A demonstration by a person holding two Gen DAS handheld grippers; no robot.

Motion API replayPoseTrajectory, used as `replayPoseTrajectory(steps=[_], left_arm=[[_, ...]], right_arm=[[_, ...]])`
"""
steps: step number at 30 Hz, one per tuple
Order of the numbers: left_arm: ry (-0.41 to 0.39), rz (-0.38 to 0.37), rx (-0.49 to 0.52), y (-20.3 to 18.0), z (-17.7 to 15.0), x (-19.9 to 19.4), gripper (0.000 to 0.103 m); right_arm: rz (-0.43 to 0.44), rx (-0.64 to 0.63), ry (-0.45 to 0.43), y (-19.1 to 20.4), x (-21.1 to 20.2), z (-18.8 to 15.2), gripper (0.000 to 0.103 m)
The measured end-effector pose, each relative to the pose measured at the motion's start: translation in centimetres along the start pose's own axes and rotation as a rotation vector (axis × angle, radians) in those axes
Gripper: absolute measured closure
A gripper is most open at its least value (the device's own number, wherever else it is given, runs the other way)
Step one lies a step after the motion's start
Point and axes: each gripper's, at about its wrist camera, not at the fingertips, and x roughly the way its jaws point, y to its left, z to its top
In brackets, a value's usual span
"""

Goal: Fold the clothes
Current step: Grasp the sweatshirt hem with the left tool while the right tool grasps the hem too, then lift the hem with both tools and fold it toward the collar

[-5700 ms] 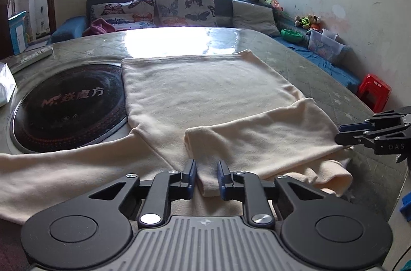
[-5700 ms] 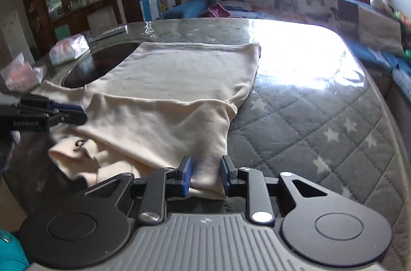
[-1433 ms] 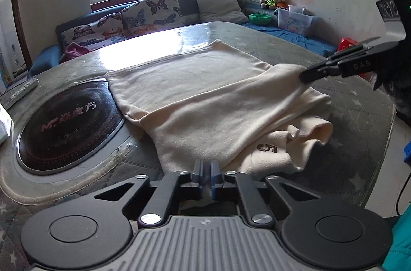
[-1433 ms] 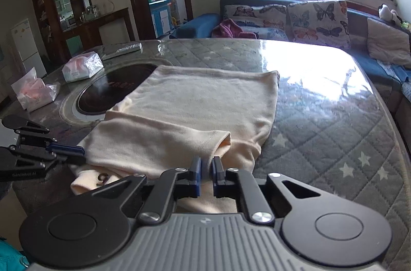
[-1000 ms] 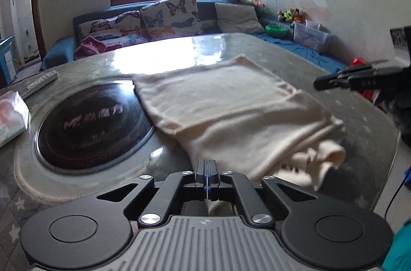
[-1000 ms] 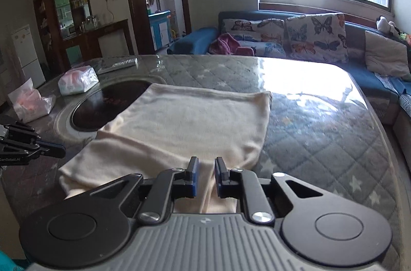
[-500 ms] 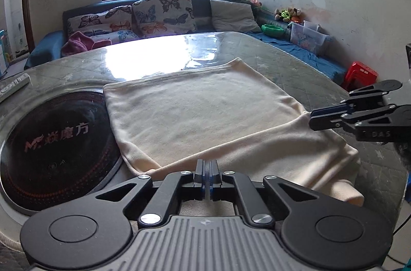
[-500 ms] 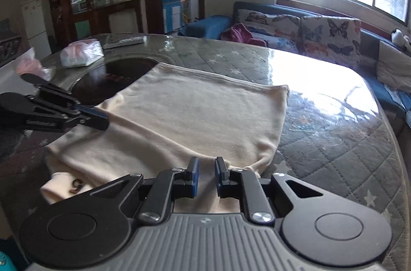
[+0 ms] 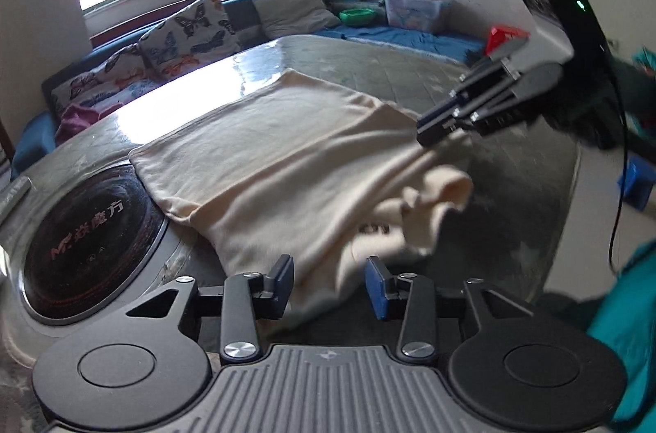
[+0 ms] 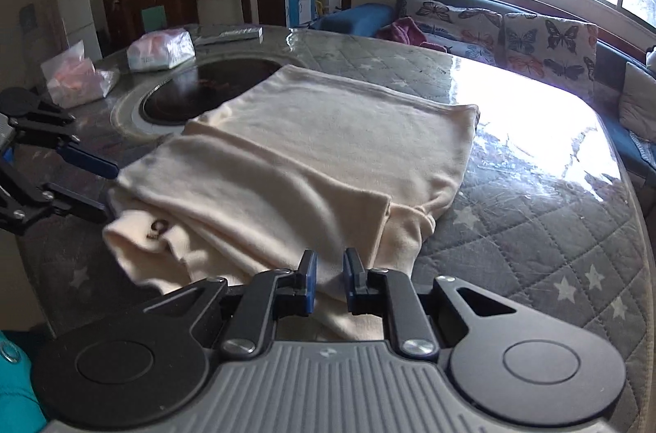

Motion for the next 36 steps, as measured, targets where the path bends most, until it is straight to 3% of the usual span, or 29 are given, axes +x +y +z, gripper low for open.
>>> replayPoseTrajectory(steps=[8,12,14,15,17,21,25,28,31,33,36], left_arm=[[-0.032,0.046,0.131,-2.4,-0.6,1.9,0.06],[-0.071,0.049,0.168,-3.2,-0.5,2.5,0.066],[-0.082,0.043,0.147,-2.8,-0.2,2.6,0.087],[-0.087,0.039,0.134,-2.6,0.0,2.7,0.091],[-0.098,0.029,0.072,-1.6,0.6,2.7,0.094],[-0.114,0.005,-0.059,0.8,2.2,2.9,0.095],[-0.125,-0.024,-0.133,2.6,3.4,3.3,0.095],[-0.121,-0.036,-0.155,3.4,3.8,3.7,0.095],[-0.111,-0.044,-0.159,3.6,3.7,3.9,0.094],[-0.11,-0.045,-0.149,3.4,3.3,3.6,0.091],[-0.107,-0.029,-0.119,3.0,2.2,2.8,0.079]], right_arm=[[0.0,-0.022,-0.003,0.9,-1.6,-0.2,0.088],[-0.007,-0.09,0.005,1.9,-2.9,-0.9,0.072],[-0.011,-0.143,0.007,2.6,-3.6,-1.4,0.06],[-0.011,-0.164,0.006,2.8,-3.8,-1.5,0.051],[-0.008,-0.224,0.002,3.5,-4.2,-2.0,0.049],[-0.002,-0.339,-0.017,4.8,-3.9,-2.8,0.032],[-0.009,-0.39,-0.043,5.5,-2.9,-3.1,0.032],[-0.004,-0.376,-0.06,5.2,-1.5,-2.4,0.041],[0.025,-0.328,-0.044,4.3,-0.3,-1.6,0.057],[0.058,-0.271,-0.028,3.4,0.2,-0.9,0.076],[0.094,-0.213,-0.028,2.3,-0.1,0.1,0.087]])
